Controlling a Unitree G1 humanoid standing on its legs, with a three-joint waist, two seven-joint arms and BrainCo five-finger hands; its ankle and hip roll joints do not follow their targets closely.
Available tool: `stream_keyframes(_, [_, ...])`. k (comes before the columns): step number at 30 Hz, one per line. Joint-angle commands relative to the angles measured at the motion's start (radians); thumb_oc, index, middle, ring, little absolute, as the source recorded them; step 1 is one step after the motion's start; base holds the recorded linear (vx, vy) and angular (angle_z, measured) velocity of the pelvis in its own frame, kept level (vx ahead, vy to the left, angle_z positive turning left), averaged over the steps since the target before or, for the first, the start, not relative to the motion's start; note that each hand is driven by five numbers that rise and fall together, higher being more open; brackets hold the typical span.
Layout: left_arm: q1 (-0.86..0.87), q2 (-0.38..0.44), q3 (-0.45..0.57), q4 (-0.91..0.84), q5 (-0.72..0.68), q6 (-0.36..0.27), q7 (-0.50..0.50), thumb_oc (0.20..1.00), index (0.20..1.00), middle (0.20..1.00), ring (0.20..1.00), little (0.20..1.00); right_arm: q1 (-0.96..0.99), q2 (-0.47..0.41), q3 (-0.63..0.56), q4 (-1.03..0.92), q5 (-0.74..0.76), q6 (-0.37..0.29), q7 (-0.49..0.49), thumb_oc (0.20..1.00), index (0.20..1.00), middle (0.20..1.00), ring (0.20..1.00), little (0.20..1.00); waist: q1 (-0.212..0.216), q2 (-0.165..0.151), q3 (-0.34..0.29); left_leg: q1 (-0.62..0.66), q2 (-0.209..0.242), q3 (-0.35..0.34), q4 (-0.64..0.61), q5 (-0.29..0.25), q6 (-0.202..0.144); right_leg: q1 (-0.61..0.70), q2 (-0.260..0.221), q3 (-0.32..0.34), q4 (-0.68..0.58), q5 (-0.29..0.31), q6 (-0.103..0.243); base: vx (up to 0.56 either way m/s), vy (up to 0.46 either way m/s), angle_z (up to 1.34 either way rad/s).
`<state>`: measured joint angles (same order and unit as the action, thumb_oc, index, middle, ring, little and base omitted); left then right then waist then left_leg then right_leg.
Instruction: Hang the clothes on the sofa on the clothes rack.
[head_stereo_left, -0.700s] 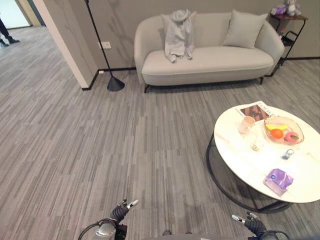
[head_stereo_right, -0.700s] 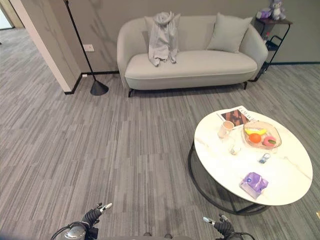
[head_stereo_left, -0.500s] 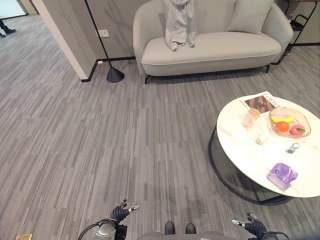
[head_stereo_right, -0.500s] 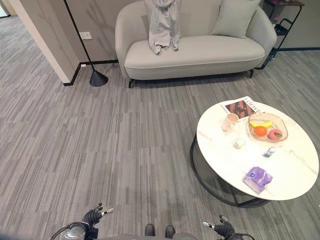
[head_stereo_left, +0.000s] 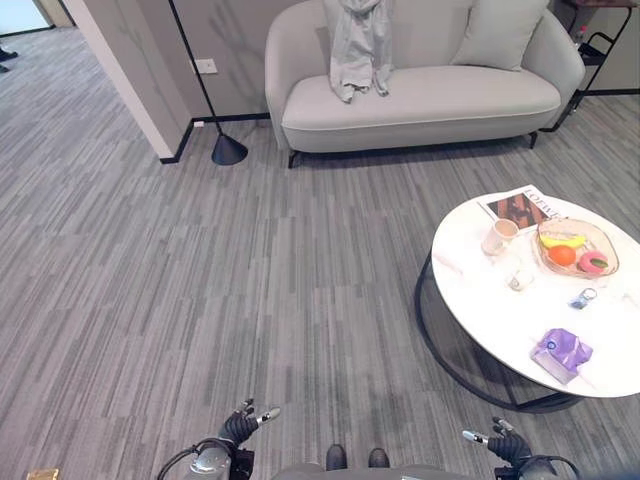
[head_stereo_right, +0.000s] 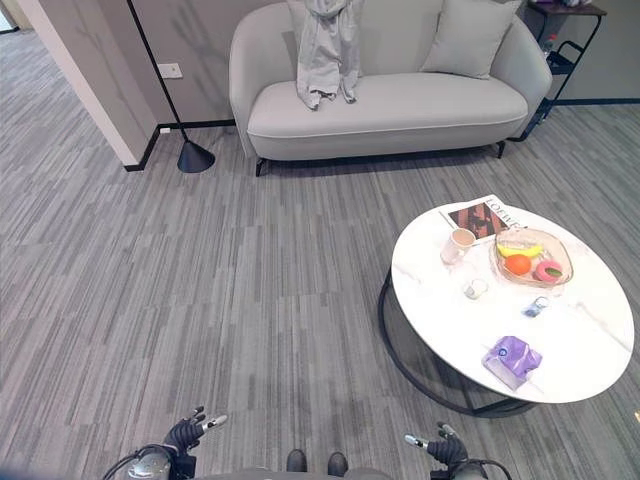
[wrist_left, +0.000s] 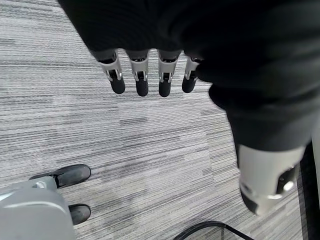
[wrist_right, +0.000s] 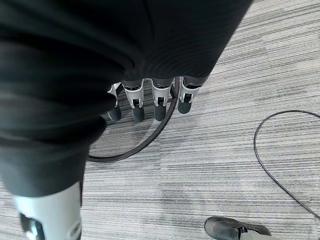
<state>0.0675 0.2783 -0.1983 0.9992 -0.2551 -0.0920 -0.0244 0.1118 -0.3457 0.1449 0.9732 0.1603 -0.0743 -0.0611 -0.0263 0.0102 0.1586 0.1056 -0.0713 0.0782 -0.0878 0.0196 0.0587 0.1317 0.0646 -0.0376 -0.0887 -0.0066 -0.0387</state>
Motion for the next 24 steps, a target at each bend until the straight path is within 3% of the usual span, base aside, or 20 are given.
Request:
stream_keyframes(1, [-0.055, 0.005, -0.01, 0.055, 0.03, -0.031, -0.001, 1.0, 1.0, 1.0, 1.0, 1.0, -0.009, -0.012, 0.007, 0.002, 0.028, -0.019, -0.008, 1.0, 1.0, 1.0, 1.0, 1.0, -0.01, -0.021, -0.031, 0.015, 0.063, -0.028, 0.001, -0.066, -0.077, -0.023, -0.086, 0.039, 0.01, -0.021, 0.13, 0.0, 0.0, 0.0])
stream_keyframes(9, [-0.059, 0.013, -0.001, 0.056, 0.012, -0.028, 0.002, 1.0, 1.0, 1.0, 1.0, 1.0, -0.011, -0.005, 0.003, 0.0, 0.05, -0.018, -0.002, 1.0, 1.0, 1.0, 1.0, 1.0, -0.011, -0.025, -0.022, 0.011, 0.071, -0.032, 0.013, -0.069, -0.082, -0.034, -0.079, 0.043, 0.028, -0.033, 0.12, 0.02, -0.031, 0.01])
stream_keyframes(13, [-0.073, 0.025, -0.003, 0.022, -0.021, -0.021, 0.002, 1.0, 1.0, 1.0, 1.0, 1.0, -0.015, -0.008, 0.004, -0.031, 0.074, -0.028, -0.003, 1.0, 1.0, 1.0, 1.0, 1.0, -0.007, -0.048, 0.019, -0.112, 0.088, -0.034, 0.249, -0.106, -0.114, -0.057, -0.068, 0.056, 0.065, -0.052, 0.09, -0.02, -0.125, 0.04])
stream_keyframes(16, [-0.081, 0.034, -0.014, -0.018, -0.032, -0.019, 0.004, 1.0, 1.0, 1.0, 1.0, 1.0, -0.01, -0.028, 0.005, -0.079, 0.084, -0.034, -0.005, 1.0, 1.0, 1.0, 1.0, 1.0, 0.004, -0.059, 0.077, -0.273, 0.096, -0.069, 0.522, -0.031, -0.118, -0.061, -0.051, 0.065, 0.1, -0.062, 0.052, -0.06, -0.133, 0.07])
stream_keyframes(17, [-0.081, 0.034, -0.014, -0.019, -0.032, -0.019, 0.004, 1.0, 1.0, 1.0, 1.0, 1.0, -0.01, -0.028, 0.005, -0.079, 0.084, -0.033, -0.005, 1.0, 1.0, 1.0, 1.0, 1.0, 0.002, -0.057, 0.075, -0.279, 0.098, -0.072, 0.53, -0.035, -0.119, -0.064, -0.048, 0.063, 0.101, -0.062, 0.052, 0.03, -0.115, 0.05])
stream_keyframes(18, [-0.085, 0.03, -0.013, -0.023, -0.058, -0.02, 0.013, 1.0, 1.0, 1.0, 1.0, 1.0, -0.012, -0.039, 0.004, -0.088, 0.09, -0.031, -0.018, 1.0, 1.0, 1.0, 1.0, 1.0, 0.009, -0.066, 0.103, -0.368, 0.083, -0.103, 0.615, 0.009, -0.108, -0.056, -0.046, 0.06, 0.104, -0.075, 0.042, 0.04, -0.071, -0.03])
stream_keyframes(20, [-0.083, 0.03, -0.009, -0.027, -0.068, -0.021, 0.014, 1.0, 1.0, 1.0, 1.0, 1.0, -0.007, -0.038, 0.004, -0.092, 0.093, -0.03, -0.02, 1.0, 1.0, 1.0, 1.0, 1.0, 0.012, -0.067, 0.102, -0.405, 0.076, -0.104, 0.6, -0.004, -0.102, -0.048, -0.047, 0.058, 0.096, -0.083, 0.044, 0.15, -0.043, -0.07])
stream_keyframes(22, [-0.074, 0.02, 0.002, -0.017, -0.082, -0.023, 0.015, 1.0, 1.0, 1.0, 1.0, 1.0, 0.0, -0.033, 0.001, -0.097, 0.103, -0.033, -0.019, 1.0, 1.0, 1.0, 1.0, 1.0, 0.031, -0.068, 0.093, -0.433, 0.069, -0.083, 0.452, -0.01, -0.096, -0.019, -0.046, 0.064, 0.07, -0.1, 0.056, 0.35, 0.049, 0.1])
stream_keyframes(24, [-0.06, 0.017, 0.015, -0.015, -0.074, -0.028, 0.012, 1.0, 1.0, 1.0, 1.0, 1.0, -0.011, -0.042, 0.012, -0.098, 0.1, -0.041, -0.024, 1.0, 1.0, 1.0, 1.0, 1.0, 0.063, -0.039, 0.082, -0.455, 0.085, -0.05, 0.137, 0.097, -0.113, 0.022, -0.016, 0.094, 0.041, -0.133, 0.06, 0.59, 0.205, 0.08])
